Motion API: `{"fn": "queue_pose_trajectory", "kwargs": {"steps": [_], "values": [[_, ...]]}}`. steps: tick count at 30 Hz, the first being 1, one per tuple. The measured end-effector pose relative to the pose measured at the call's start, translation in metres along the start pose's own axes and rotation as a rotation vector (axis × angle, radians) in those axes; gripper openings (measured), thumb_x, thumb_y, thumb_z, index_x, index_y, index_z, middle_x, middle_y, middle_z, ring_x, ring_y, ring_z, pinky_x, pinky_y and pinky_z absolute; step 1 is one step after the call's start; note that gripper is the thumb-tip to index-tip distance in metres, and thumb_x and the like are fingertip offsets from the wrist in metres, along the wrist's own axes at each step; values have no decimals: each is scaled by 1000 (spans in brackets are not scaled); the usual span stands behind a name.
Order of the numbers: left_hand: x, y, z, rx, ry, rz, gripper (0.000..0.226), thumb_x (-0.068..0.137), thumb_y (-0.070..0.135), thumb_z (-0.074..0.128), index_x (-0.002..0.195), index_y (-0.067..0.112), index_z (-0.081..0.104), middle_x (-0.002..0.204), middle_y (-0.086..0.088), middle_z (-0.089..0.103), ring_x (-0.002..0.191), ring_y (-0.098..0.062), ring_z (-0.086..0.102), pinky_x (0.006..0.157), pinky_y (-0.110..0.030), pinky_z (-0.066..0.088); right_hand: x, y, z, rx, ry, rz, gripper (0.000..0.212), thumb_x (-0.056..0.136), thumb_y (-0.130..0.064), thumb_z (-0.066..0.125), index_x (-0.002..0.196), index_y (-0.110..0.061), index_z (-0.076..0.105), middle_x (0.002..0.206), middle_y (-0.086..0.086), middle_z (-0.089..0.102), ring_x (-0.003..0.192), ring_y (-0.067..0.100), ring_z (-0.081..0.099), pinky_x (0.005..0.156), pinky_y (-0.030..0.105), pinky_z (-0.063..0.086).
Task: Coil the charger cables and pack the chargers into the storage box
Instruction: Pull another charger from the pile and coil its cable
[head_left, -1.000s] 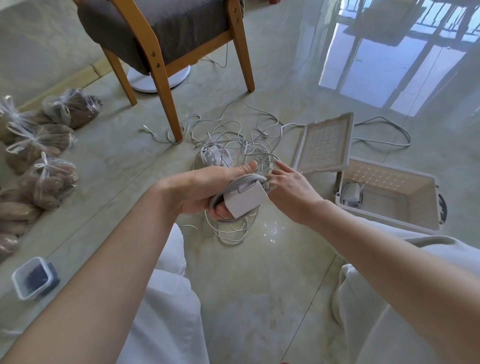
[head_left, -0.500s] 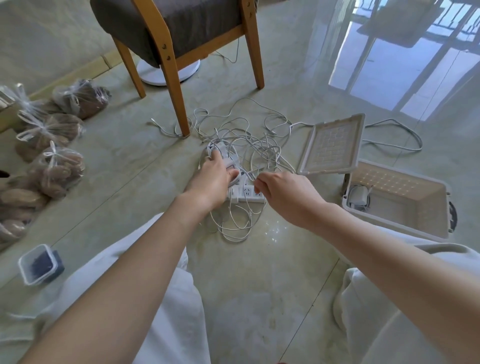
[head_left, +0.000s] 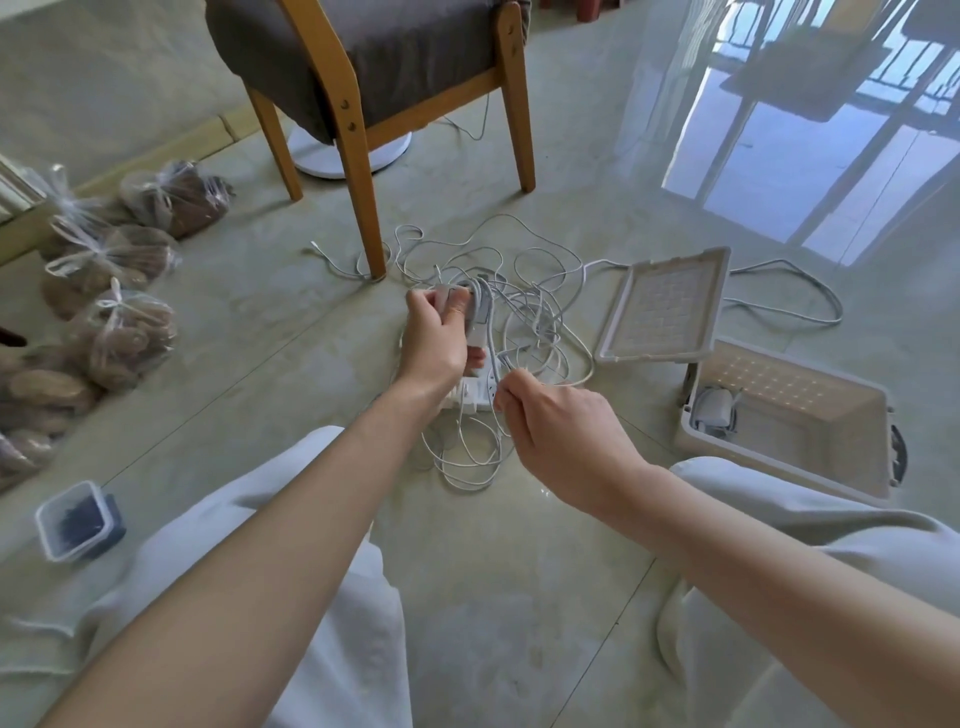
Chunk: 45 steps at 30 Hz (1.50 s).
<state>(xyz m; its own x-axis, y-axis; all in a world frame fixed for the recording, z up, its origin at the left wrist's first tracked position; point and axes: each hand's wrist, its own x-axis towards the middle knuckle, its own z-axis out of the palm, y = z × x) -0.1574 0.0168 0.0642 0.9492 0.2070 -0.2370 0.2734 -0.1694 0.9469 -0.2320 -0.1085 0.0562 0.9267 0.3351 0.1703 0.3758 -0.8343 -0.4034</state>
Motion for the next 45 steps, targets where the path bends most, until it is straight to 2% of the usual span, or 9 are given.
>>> {"fn": "queue_pose_trajectory", "kwargs": {"steps": [5,9,15,19,24,30,34,39,45], "values": [[-11,19,3,-563,-117,-279,39,102,34,32,97,4,55,71,-17,61,45,-18,62,47,-28,54,1,1,-4,426,-127,53,25,99,-28,37,87,-19,57,56,-4,56,51,8,50,60,22,41],[-10,37,-14,-874,-291,-427,38,102,27,33,88,4,59,71,-14,58,42,-17,56,40,-21,49,-4,9,3,412,-380,72,33,100,-29,33,83,-23,60,63,-8,58,52,0,49,55,11,35],[-25,46,-28,-399,-683,-374,39,99,30,31,89,3,58,71,-12,60,53,-20,56,41,-16,43,3,34,4,226,-371,122,40,97,-43,37,70,-22,58,57,-6,49,54,9,46,63,29,40],[-31,38,-38,197,-891,-268,35,89,39,44,90,7,57,61,-9,57,50,-21,50,46,-22,39,10,54,-7,-3,-334,153,45,95,-49,35,66,-22,55,59,-6,50,64,19,52,69,32,43],[-30,20,-43,841,-634,-12,32,91,40,56,92,11,44,64,-8,57,39,-17,51,36,-21,38,16,56,-9,-62,-194,103,45,96,-50,33,67,-22,52,63,-7,54,65,22,51,68,33,44],[-22,12,-43,870,-336,130,33,89,45,57,96,15,44,90,-10,61,63,-25,56,62,-33,50,19,35,-8,-74,-7,-22,46,97,-46,32,66,-19,51,65,1,61,61,29,55,58,36,47],[-21,10,-38,886,-152,301,32,94,40,51,104,12,40,106,-15,60,91,-34,57,69,-32,38,10,16,-8,1,109,-78,53,93,-46,22,67,-15,56,59,0,60,53,29,55,49,35,46],[-19,14,-27,490,-162,177,30,97,37,46,102,11,34,93,-10,56,68,-25,60,54,-29,52,-4,-2,-1,48,175,-189,41,95,-35,28,77,-12,56,53,0,57,43,30,51,38,29,40],[-26,19,-12,-255,-353,-216,36,101,34,37,115,1,45,80,-19,57,47,-19,60,48,-28,53,-16,-4,16,191,-30,-222,50,91,-43,6,111,-14,42,91,4,67,67,35,57,56,41,48]]}}
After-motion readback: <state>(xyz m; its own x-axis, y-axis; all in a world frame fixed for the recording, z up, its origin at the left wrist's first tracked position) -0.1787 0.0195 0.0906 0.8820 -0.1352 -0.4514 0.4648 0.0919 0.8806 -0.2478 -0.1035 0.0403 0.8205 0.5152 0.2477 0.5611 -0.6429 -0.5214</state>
